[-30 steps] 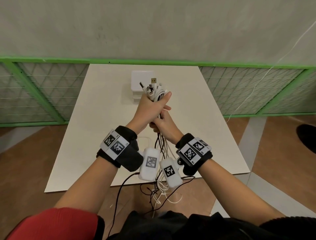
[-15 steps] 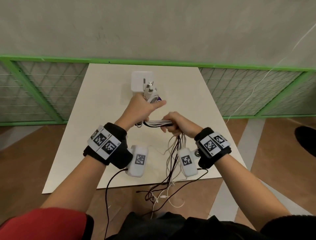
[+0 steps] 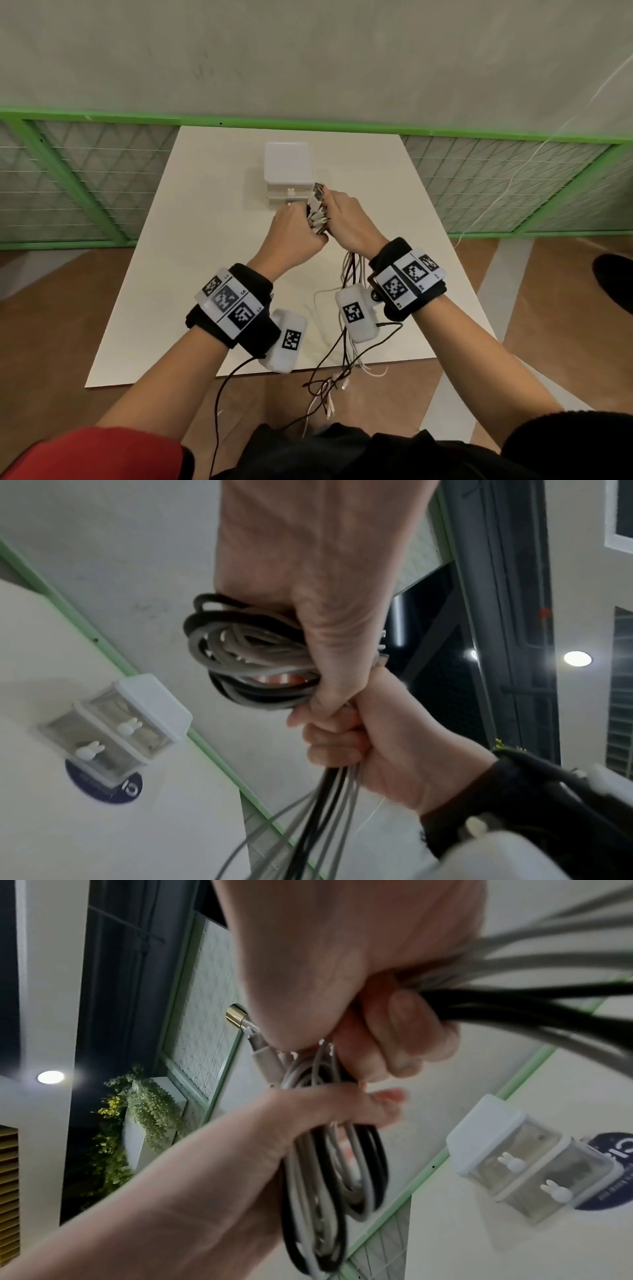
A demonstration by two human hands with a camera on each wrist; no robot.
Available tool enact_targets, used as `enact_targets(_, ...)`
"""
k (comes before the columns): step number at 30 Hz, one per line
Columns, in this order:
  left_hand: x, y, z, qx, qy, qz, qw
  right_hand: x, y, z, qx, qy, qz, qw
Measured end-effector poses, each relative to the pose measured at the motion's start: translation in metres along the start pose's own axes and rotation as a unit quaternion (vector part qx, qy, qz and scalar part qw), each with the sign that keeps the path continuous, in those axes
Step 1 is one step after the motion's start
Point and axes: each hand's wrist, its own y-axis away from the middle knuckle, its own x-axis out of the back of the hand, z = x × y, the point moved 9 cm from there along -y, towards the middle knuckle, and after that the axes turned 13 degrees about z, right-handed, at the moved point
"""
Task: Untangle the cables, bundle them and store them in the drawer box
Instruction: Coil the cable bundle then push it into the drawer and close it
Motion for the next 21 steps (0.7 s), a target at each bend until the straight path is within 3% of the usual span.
enact_targets(6,-0.003,0.0,-0.004,0.06,0.054,-0.028,0.996,0.001,-0.01,-0.003,-0.002,0.031,0.011,0.999)
enact_targets(10,0.003,-0.001,-0.006,0.077,0.057,0.02,0.995,0.0,-0.011,-0.009,0.017,0.057,0.005,0.998)
enact_targets(16,0.002,0.0,-0.015,0.119,0.061,0.019,0.991,-0.003,-0.012,-0.007,0.028,0.051,0.018,0.998)
enact_targets(21,-0.002,0.001,-0.003,0.081,0.052,-0.038,0.995,-0.001,-0.012,-0.004,0.026,0.07,0.01,0.997)
